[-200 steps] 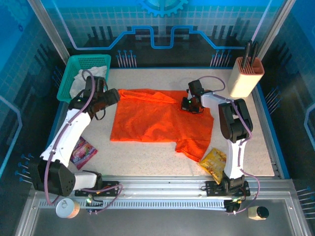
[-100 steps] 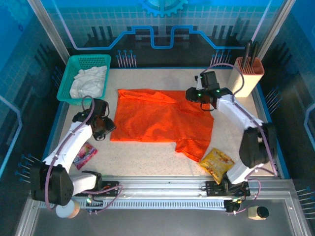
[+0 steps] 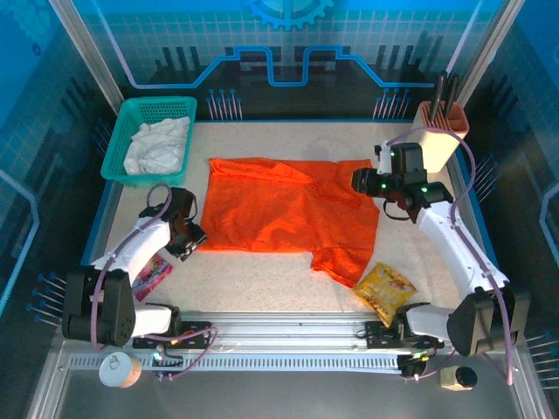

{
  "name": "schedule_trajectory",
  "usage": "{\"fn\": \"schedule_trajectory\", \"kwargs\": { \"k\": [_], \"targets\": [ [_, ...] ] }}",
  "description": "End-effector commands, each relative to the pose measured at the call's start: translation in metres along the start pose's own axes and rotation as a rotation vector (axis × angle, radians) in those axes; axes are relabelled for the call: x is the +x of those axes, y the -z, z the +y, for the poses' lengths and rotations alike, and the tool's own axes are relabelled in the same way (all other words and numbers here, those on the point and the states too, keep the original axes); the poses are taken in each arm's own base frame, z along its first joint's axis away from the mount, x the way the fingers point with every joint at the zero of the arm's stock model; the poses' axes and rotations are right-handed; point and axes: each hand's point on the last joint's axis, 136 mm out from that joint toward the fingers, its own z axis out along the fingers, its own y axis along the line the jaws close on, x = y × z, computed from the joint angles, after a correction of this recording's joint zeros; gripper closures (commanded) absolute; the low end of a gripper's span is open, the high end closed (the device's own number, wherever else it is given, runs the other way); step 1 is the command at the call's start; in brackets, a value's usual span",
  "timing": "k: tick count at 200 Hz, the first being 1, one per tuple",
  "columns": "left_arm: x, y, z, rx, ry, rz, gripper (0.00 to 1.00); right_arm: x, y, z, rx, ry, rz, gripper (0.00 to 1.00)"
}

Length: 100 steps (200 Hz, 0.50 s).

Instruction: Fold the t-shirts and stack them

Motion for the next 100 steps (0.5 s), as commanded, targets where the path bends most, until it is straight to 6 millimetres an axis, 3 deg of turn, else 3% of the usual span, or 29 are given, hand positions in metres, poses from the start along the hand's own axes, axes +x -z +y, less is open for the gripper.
{"fn": "schedule_trajectory", "kwargs": {
  "k": [1,100],
  "targets": [
    [-0.001,-0.01,-0.005,0.019,0.052,0.017,0.56,0.006,0.009,0.0,-0.025,0.011,0.007,0.52],
    [-0.002,-0.037,-0.004,-0.029,0.065,0.041,0.55,0.01,0.003,-0.004,-0.047,-0.007,0.013,0.51]
  ]
}}
